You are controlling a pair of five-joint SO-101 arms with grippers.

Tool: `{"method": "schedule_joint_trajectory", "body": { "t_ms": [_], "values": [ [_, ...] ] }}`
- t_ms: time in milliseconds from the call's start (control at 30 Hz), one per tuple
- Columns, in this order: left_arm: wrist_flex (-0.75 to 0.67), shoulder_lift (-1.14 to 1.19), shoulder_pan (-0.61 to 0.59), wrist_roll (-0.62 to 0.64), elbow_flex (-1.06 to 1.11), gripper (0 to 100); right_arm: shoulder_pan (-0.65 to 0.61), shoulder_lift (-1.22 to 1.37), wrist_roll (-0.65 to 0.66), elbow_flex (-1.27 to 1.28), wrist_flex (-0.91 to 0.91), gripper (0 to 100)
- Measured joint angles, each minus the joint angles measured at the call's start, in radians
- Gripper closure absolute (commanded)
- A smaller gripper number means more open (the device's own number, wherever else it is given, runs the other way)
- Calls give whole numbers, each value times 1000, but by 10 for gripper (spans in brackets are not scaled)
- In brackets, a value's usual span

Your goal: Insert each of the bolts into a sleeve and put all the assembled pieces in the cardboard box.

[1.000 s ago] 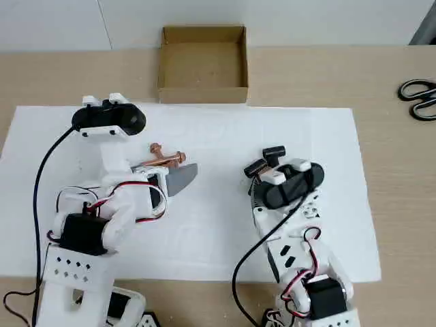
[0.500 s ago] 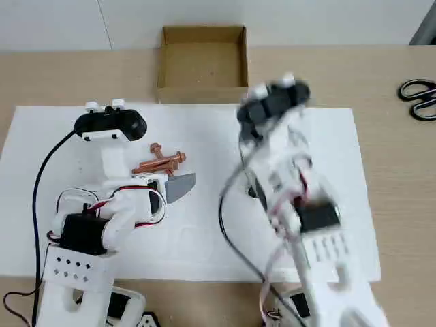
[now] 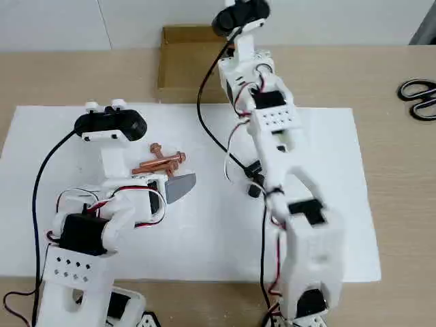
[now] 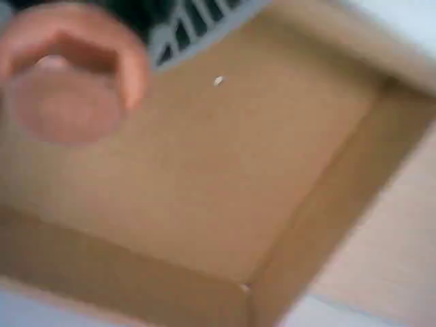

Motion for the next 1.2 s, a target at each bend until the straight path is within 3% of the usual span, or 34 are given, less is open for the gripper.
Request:
{"method": "schedule_joint_trajectory", "body": {
  "t_ms": [167,300,433,633,1200],
  "values": [
    [0,0,0,0,0,656,0,288,0,-272,0,985],
    [0,0,0,0,0,656,0,434,0,-390,0,861],
    [0,0,0,0,0,656,0,471,2,-417,0,742],
    [0,0,0,0,0,656,0,470,2,-451,15,735],
    [0,0,0,0,0,657,0,-112,3,-451,862,735]
  ]
}}
